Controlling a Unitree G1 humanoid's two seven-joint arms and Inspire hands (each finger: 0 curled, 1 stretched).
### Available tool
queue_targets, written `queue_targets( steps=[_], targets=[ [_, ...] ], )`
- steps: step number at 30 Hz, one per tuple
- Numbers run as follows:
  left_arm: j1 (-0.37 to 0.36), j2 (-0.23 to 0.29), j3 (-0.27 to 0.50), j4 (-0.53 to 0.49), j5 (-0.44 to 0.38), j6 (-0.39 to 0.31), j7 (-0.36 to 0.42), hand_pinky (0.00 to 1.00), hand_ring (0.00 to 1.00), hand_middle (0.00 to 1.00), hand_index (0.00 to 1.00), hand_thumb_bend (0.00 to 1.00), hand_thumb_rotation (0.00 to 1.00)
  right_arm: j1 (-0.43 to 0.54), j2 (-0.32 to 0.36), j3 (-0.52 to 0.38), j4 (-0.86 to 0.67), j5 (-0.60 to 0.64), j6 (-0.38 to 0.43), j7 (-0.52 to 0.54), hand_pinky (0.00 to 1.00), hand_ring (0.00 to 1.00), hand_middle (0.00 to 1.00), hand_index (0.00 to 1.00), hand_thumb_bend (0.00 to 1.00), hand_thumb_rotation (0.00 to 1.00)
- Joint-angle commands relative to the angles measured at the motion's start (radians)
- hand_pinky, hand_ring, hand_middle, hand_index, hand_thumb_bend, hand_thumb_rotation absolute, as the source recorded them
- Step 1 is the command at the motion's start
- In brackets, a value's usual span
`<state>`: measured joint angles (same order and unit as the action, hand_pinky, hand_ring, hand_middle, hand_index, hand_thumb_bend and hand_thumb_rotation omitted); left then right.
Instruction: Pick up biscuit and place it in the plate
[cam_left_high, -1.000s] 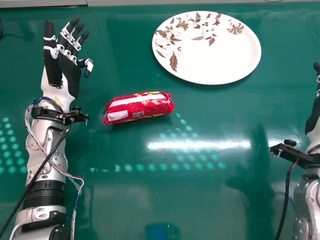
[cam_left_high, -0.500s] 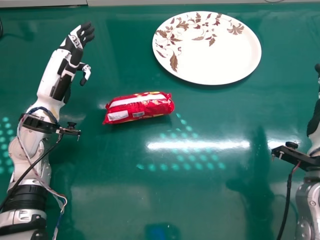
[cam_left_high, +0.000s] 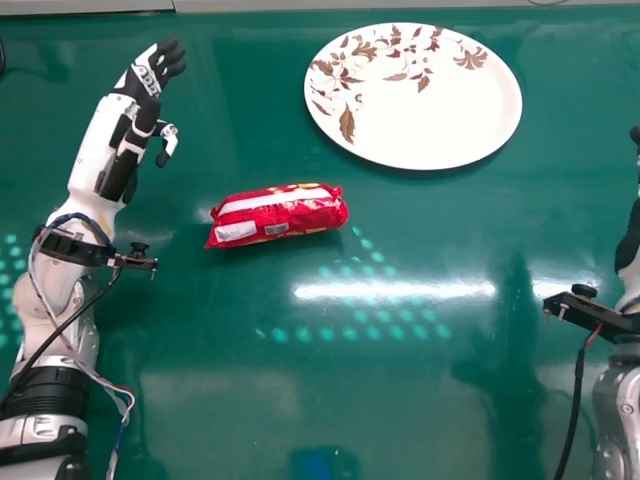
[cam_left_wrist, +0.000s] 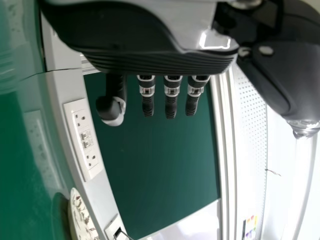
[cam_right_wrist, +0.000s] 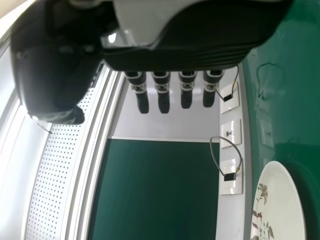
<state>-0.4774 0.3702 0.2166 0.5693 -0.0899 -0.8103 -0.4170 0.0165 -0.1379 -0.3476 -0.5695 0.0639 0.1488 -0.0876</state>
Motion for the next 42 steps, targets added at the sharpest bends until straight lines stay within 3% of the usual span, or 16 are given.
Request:
queue_targets(
  steps=[1,3,9,11,14,19,27,33,39,42],
  targets=[
    [0.024,0.035,-0.015,-0.031,0.067,0.005,0.039,0.0,1.0,1.0,1.0,1.0,0.97,0.012,0.006,0.0,-0.02,-0.006,0.01,-0.01,1.0,1.0,1.0,1.0,0.65,0.47],
    [0.03,0.066,-0.022,-0.065,0.149,-0.004,0.077,0.0,1.0,1.0,1.0,1.0,0.91,0.013,0.003,0.002,-0.025,-0.014,0.018,-0.01,1.0,1.0,1.0,1.0,0.64,0.47],
    [0.024,0.183,-0.062,-0.155,0.508,-0.016,0.259,0.0,1.0,1.0,1.0,1.0,0.73,0.004,0.006,0.004,-0.03,-0.008,0.028,-0.011,1.0,1.0,1.0,1.0,0.66,0.48],
    [0.021,0.212,-0.084,-0.184,0.632,0.003,0.335,0.0,1.0,1.0,1.0,1.0,0.74,0.001,0.008,0.004,-0.031,-0.003,0.031,-0.01,1.0,1.0,1.0,1.0,0.65,0.46],
    [0.015,0.244,-0.123,-0.219,0.741,0.04,0.399,0.0,1.0,1.0,1.0,1.0,0.78,0.002,0.004,0.004,-0.033,-0.006,0.037,-0.01,1.0,1.0,1.0,1.0,0.63,0.45],
    [-0.023,0.279,-0.198,-0.217,0.778,0.071,0.397,0.0,1.0,1.0,1.0,1.0,0.76,0.001,0.0,0.005,-0.039,-0.014,0.044,-0.01,1.0,1.0,1.0,1.0,0.59,0.45],
    [-0.069,0.299,-0.309,-0.196,0.827,0.072,0.419,0.0,1.0,1.0,1.0,1.0,0.85,-0.002,0.001,0.007,-0.052,-0.014,0.065,-0.011,1.0,1.0,1.0,1.0,0.59,0.44],
    [-0.059,0.304,-0.337,-0.224,0.771,0.098,0.355,0.0,1.0,1.0,1.0,1.0,0.79,-0.001,-0.001,0.015,-0.066,-0.03,0.079,-0.013,1.0,1.0,1.0,1.0,0.59,0.45],
    [-0.033,0.324,-0.352,-0.272,0.702,0.118,0.247,0.0,1.0,1.0,1.0,1.0,0.78,0.001,0.002,0.017,-0.076,-0.028,0.089,-0.013,1.0,1.0,1.0,1.0,0.59,0.44],
    [-0.012,0.33,-0.35,-0.305,0.693,0.125,0.235,0.0,1.0,1.0,1.0,1.0,0.79,-0.001,0.001,0.015,-0.075,-0.028,0.092,-0.013,1.0,1.0,1.0,1.0,0.59,0.44]
  ],
)
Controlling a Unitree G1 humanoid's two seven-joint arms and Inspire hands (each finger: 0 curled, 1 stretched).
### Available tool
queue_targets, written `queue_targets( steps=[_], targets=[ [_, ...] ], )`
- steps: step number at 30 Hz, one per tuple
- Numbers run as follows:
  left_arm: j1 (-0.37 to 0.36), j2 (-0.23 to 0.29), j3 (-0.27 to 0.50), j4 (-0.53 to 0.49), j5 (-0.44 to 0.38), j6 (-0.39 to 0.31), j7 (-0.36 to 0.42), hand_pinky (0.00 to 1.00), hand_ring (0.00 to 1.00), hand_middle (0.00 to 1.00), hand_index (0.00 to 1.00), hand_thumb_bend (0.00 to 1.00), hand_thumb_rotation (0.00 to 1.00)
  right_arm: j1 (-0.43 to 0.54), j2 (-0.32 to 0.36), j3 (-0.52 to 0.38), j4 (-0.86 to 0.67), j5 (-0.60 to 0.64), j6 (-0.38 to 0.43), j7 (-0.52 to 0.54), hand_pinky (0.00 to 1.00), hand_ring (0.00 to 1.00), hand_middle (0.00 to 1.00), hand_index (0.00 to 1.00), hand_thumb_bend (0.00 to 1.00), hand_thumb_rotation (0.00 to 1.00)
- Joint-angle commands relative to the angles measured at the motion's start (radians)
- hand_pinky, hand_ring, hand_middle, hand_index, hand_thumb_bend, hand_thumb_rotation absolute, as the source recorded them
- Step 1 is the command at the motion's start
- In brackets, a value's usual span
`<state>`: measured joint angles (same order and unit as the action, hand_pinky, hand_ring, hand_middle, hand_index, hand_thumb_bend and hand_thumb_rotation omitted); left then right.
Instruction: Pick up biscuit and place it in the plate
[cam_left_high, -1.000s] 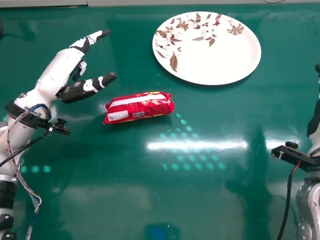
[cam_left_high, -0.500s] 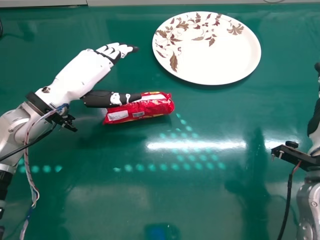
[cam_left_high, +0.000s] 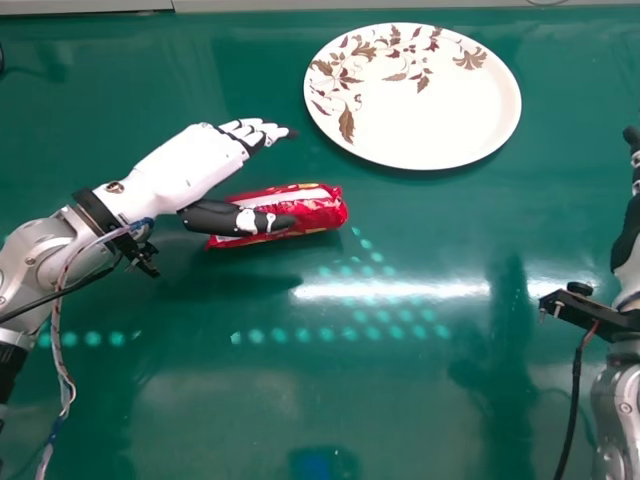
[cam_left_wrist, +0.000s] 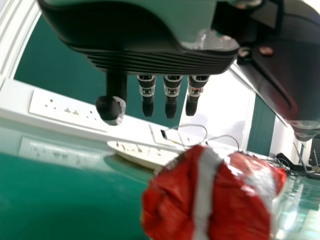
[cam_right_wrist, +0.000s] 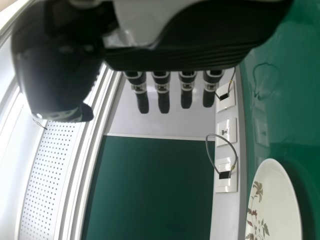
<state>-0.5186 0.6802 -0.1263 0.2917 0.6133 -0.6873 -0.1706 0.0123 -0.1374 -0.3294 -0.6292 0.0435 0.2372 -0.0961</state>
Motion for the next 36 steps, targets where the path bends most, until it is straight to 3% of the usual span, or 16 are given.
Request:
queue_targets(
  steps=[1,11,18,26,30,36],
  targets=[
    [0.035,0.023,-0.008,-0.038,-0.009,0.006,-0.017,0.0,1.0,1.0,1.0,1.0,0.8,0.002,-0.001,-0.004,-0.014,-0.01,0.004,-0.006,1.0,1.0,1.0,1.0,0.58,0.44],
    [0.048,0.043,-0.029,-0.069,0.002,0.031,-0.05,0.0,1.0,1.0,1.0,1.0,0.81,0.0,-0.006,-0.006,-0.018,-0.039,0.017,-0.014,1.0,1.0,1.0,1.0,0.56,0.47],
    [0.042,0.02,-0.04,-0.057,-0.026,0.077,-0.102,0.0,1.0,1.0,1.0,1.0,0.74,-0.002,-0.004,-0.01,-0.026,-0.051,0.028,-0.015,0.98,1.0,1.0,1.0,0.56,0.48],
    [0.015,0.021,-0.093,-0.096,0.085,0.196,-0.137,0.0,0.94,0.97,1.0,1.0,0.75,-0.001,-0.004,-0.011,-0.044,-0.064,0.043,-0.014,0.96,1.0,1.0,1.0,0.56,0.48],
    [0.004,0.017,-0.107,-0.12,0.086,0.256,-0.19,0.0,0.94,0.97,1.0,1.0,0.7,0.005,-0.008,-0.01,-0.056,-0.074,0.054,-0.013,0.95,1.0,1.0,1.0,0.56,0.49],
    [-0.018,0.013,-0.135,-0.088,0.114,0.264,-0.17,0.0,0.87,0.92,1.0,1.0,0.66,0.008,-0.005,-0.012,-0.066,-0.066,0.057,-0.008,0.97,1.0,1.0,1.0,0.54,0.46]
  ],
)
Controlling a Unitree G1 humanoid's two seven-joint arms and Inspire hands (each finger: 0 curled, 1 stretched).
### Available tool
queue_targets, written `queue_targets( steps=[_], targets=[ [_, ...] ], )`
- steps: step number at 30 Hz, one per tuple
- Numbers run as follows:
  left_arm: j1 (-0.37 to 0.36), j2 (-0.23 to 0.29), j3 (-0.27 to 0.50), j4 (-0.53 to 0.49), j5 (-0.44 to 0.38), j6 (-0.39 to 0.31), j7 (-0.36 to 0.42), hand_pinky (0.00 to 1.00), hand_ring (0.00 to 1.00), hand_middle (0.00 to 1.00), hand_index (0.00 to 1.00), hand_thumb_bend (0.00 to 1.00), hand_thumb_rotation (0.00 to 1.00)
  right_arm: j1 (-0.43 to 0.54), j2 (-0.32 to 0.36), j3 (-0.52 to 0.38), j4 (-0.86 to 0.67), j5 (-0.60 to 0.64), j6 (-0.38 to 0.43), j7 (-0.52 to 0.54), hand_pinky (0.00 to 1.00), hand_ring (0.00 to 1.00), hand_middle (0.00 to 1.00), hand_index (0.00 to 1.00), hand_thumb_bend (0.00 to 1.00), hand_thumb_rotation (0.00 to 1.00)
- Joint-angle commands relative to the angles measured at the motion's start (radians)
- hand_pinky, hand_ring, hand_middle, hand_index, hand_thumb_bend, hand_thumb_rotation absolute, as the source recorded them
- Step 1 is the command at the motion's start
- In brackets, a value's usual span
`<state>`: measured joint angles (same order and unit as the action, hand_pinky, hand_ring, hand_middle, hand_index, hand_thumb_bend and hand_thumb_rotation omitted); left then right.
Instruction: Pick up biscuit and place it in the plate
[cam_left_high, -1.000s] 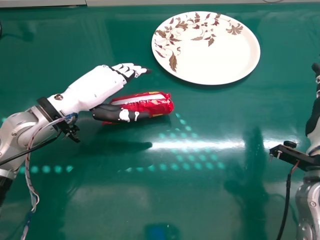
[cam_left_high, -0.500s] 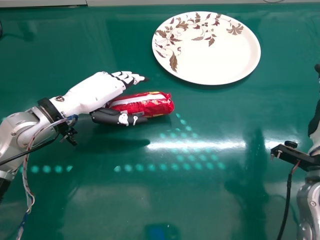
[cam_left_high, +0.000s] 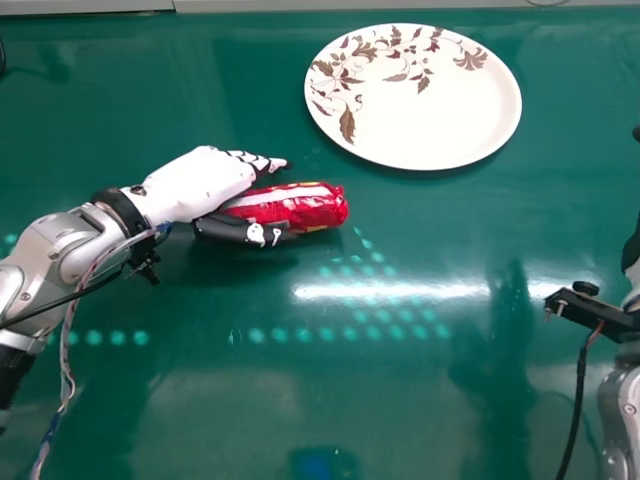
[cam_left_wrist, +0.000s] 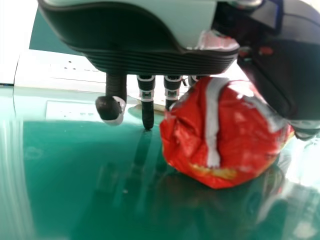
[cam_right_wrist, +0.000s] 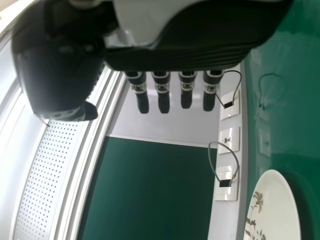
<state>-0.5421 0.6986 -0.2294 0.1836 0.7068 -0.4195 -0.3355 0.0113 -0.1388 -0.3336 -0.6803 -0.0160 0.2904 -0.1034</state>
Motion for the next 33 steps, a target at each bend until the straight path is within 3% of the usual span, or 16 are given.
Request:
queue_targets(
  steps=[1,7,8,9,10,12,15,18,25,26,28,30,33],
  targets=[
    [0.003,-0.004,-0.037,0.025,0.024,-0.004,-0.002,0.0,0.86,0.93,1.0,1.0,0.65,0.008,-0.002,-0.009,-0.015,-0.003,0.004,-0.001,0.97,1.0,1.0,1.0,0.54,0.47],
    [-0.03,0.005,-0.084,0.047,0.089,0.001,0.01,0.0,0.86,0.92,1.0,1.0,0.58,0.006,0.001,-0.009,-0.025,0.003,0.017,-0.002,1.0,1.0,1.0,1.0,0.53,0.45],
    [-0.038,0.006,-0.094,0.047,0.104,0.005,0.004,0.0,0.8,0.88,0.97,1.0,0.54,0.006,0.001,-0.008,-0.027,0.001,0.02,-0.003,1.0,1.0,1.0,1.0,0.53,0.45],
    [-0.047,0.01,-0.108,0.044,0.126,0.007,0.0,0.0,0.37,0.52,0.43,1.0,0.5,0.005,0.001,-0.008,-0.028,0.002,0.021,-0.002,1.0,1.0,1.0,1.0,0.53,0.45],
    [-0.056,0.013,-0.123,0.039,0.145,0.009,-0.008,0.0,0.26,0.42,0.22,1.0,0.46,0.004,0.001,-0.008,-0.029,0.003,0.021,-0.002,1.0,1.0,1.0,1.0,0.52,0.45],
    [-0.075,0.019,-0.152,0.037,0.172,0.004,-0.034,0.0,0.26,0.41,0.26,1.0,0.33,0.005,0.0,-0.008,-0.029,0.001,0.018,-0.002,0.99,1.0,1.0,1.0,0.51,0.45],
    [-0.104,0.023,-0.19,0.051,0.172,-0.016,-0.084,0.08,0.32,0.41,0.35,1.0,0.14,0.004,0.004,-0.004,-0.037,-0.014,0.029,-0.013,0.99,1.0,1.0,1.0,0.52,0.46],
    [-0.115,0.026,-0.212,0.061,0.147,-0.034,-0.125,0.1,0.27,0.34,0.31,1.0,0.08,0.004,0.009,0.0,-0.044,-0.026,0.03,-0.024,1.0,1.0,1.0,1.0,0.52,0.5],
    [-0.141,0.067,-0.288,0.078,0.187,-0.115,-0.157,0.13,0.24,0.29,0.29,1.0,0.05,-0.007,0.032,-0.005,-0.047,-0.016,0.015,-0.04,1.0,1.0,1.0,1.0,0.54,0.54],
    [-0.143,0.072,-0.296,0.088,0.186,-0.131,-0.157,0.13,0.23,0.36,0.4,0.77,0.02,-0.01,0.036,-0.004,-0.047,-0.017,0.012,-0.045,1.0,1.0,1.0,1.0,0.54,0.54],
    [-0.145,0.08,-0.307,0.102,0.194,-0.152,-0.149,0.11,0.19,0.39,0.48,0.58,0.01,-0.014,0.041,-0.004,-0.045,-0.021,0.009,-0.053,1.0,1.0,1.0,0.99,0.55,0.54],
    [-0.144,0.089,-0.312,0.117,0.219,-0.187,-0.086,0.09,0.15,0.43,0.49,0.53,0.0,-0.022,0.053,-0.007,-0.045,-0.012,0.012,-0.064,1.0,1.0,1.0,0.99,0.53,0.54],
    [-0.142,0.1,-0.315,0.153,0.283,-0.253,0.093,0.03,0.08,0.39,0.49,0.51,0.0,-0.032,0.062,-0.011,-0.037,-0.005,0.006,-0.071,1.0,1.0,1.0,0.99,0.52,0.54]
  ],
)
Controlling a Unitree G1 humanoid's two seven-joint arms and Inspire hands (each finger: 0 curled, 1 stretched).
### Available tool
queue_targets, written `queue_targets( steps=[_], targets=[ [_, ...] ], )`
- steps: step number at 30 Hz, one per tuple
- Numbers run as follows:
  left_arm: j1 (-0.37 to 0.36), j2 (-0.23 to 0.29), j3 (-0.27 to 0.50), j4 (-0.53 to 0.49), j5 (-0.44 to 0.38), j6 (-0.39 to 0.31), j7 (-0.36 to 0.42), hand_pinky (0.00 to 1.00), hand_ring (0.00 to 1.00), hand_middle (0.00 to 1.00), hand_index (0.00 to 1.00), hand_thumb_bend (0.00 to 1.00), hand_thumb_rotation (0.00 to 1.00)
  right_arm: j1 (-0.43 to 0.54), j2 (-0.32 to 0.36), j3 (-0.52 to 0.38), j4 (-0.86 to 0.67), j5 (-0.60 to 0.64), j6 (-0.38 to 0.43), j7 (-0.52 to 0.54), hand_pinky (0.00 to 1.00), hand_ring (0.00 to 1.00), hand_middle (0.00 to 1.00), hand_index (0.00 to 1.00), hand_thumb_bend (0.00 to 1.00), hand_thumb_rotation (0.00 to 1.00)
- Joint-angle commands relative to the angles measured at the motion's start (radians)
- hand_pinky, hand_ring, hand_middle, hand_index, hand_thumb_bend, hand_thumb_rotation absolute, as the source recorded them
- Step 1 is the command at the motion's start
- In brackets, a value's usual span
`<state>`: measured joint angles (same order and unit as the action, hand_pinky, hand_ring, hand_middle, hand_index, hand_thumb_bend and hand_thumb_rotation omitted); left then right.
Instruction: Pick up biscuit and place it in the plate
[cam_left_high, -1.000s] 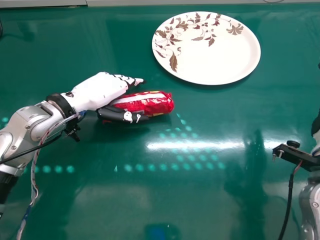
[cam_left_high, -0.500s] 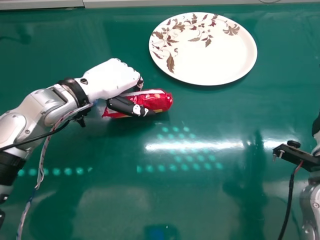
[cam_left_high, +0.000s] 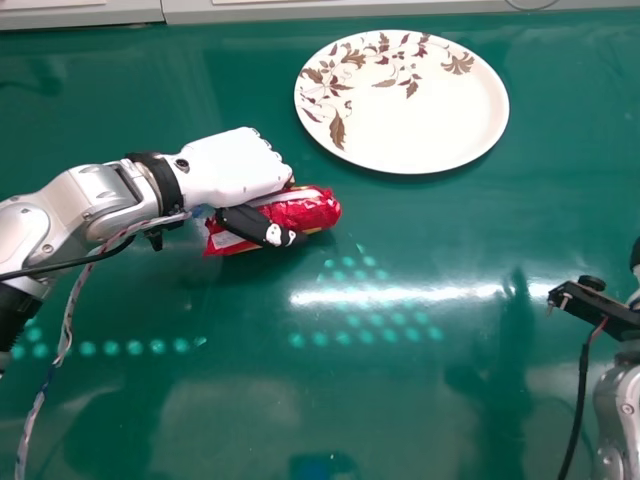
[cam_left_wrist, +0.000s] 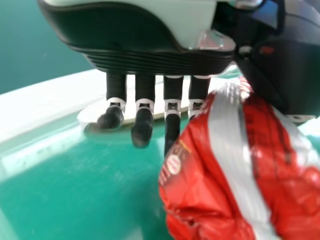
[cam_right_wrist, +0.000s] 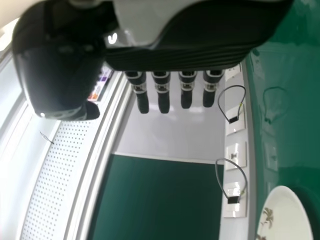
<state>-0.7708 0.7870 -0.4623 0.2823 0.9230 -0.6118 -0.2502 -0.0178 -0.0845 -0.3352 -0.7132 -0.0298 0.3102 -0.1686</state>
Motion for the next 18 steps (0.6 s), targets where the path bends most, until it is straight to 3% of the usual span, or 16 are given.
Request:
queue_targets(
  steps=[1,8,18],
  targets=[
    [0.083,0.011,-0.083,0.07,0.072,-0.075,0.037,0.03,0.07,0.39,0.49,0.51,0.0,-0.006,0.009,-0.01,0.0,0.01,-0.017,-0.007,1.0,1.0,1.0,0.99,0.52,0.55],
    [0.053,0.013,-0.107,0.108,0.12,-0.12,0.152,0.0,0.04,0.39,0.48,0.5,0.0,-0.022,0.021,-0.02,0.01,0.036,-0.03,-0.012,0.97,1.0,1.0,0.98,0.52,0.55],
    [0.049,0.01,-0.11,0.119,0.096,-0.139,0.182,0.0,0.03,0.39,0.48,0.5,0.0,-0.016,0.015,-0.02,0.0,0.021,-0.021,-0.027,0.86,0.98,1.0,0.94,0.5,0.53]
  ],
)
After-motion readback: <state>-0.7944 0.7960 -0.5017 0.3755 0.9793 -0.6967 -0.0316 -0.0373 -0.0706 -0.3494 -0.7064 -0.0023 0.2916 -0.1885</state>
